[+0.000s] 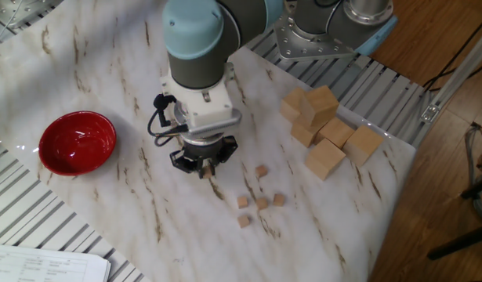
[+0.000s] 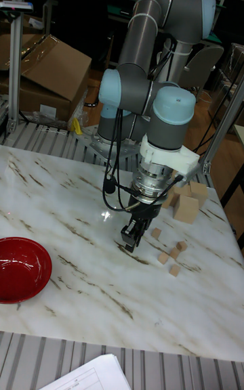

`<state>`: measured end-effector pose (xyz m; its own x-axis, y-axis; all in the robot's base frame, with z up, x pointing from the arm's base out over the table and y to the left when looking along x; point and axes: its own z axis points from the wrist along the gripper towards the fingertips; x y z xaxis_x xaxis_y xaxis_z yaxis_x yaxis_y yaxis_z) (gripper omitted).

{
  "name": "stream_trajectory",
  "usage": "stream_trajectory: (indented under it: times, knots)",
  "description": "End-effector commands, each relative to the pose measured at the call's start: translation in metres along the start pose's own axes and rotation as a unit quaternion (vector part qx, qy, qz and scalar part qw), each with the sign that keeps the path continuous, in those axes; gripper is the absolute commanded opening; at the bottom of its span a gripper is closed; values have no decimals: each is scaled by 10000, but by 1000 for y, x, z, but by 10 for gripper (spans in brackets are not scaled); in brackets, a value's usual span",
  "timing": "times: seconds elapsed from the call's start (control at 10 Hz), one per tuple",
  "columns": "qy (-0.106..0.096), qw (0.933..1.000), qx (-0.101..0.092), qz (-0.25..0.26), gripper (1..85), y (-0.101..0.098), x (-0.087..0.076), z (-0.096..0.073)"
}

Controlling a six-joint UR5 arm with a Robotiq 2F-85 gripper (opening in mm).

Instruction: Stack the blocks into a pyramid shape

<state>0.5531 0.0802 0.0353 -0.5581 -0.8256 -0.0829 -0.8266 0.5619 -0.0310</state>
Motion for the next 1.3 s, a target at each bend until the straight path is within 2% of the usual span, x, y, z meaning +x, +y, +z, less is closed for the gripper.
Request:
stream_trajectory:
  times: [0.0,0.2,0.4,0.7,0.9,1.2]
  knots:
    - [-168,9991,-15,395,140,-1,-7,-1]
    - [-107,9996,-83,264,137,-3,0,-3]
    - [8,9999,-169,-16,137,-20,23,-16]
    - [-70,9986,-369,-385,137,-45,67,-30]
    - [-159,9973,-407,-595,137,-54,97,-27]
    - [-320,9949,-300,-913,143,-60,136,-9]
